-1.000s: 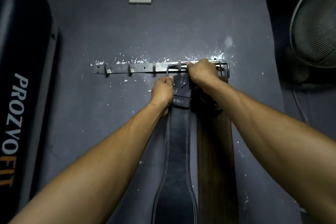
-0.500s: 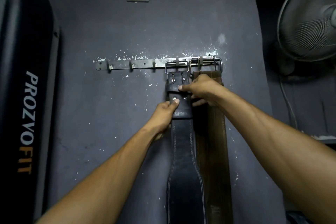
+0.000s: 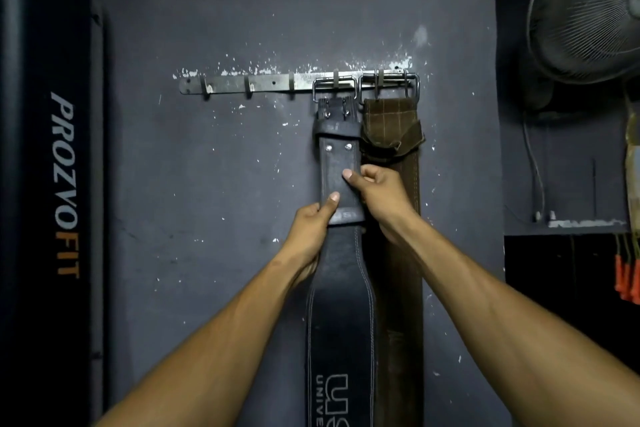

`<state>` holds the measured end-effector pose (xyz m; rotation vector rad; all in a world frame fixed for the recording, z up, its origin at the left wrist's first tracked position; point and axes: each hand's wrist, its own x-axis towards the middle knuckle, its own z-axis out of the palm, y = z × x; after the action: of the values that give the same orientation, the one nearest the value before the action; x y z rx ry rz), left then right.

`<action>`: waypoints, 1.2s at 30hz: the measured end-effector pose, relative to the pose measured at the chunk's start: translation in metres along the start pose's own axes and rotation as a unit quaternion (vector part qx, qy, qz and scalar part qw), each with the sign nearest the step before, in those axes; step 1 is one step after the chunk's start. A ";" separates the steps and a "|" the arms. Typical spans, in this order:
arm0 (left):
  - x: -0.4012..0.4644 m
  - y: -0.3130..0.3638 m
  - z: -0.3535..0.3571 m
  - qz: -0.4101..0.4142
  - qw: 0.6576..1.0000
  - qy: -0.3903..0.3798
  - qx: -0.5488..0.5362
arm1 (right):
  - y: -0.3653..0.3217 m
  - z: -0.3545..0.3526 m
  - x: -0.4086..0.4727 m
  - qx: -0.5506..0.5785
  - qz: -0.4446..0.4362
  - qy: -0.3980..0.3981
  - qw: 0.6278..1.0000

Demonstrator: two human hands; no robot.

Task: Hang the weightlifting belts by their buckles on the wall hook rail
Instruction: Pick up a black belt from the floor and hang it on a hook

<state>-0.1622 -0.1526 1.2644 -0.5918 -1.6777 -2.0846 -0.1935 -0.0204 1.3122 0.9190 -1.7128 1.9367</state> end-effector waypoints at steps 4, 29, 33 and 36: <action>-0.024 -0.023 -0.009 -0.010 1.000 -0.026 0.006 | 0.029 -0.001 -0.035 -0.013 0.047 -0.041 0.998; -0.212 -0.194 -0.063 -0.184 0.982 0.037 0.006 | 0.160 -0.017 -0.218 0.055 0.142 -0.020 0.988; -0.235 -0.200 -0.063 -0.230 0.973 0.001 0.036 | 0.176 -0.021 -0.254 -0.002 0.174 -0.049 0.984; -0.261 -0.212 -0.067 -0.254 0.965 0.003 0.058 | 0.195 -0.023 -0.296 -0.008 0.202 -0.035 0.979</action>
<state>-0.0674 -0.1649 0.9353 -0.1193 -2.1004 -2.2869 -0.1207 0.0064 0.9653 0.6771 -2.0820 2.1533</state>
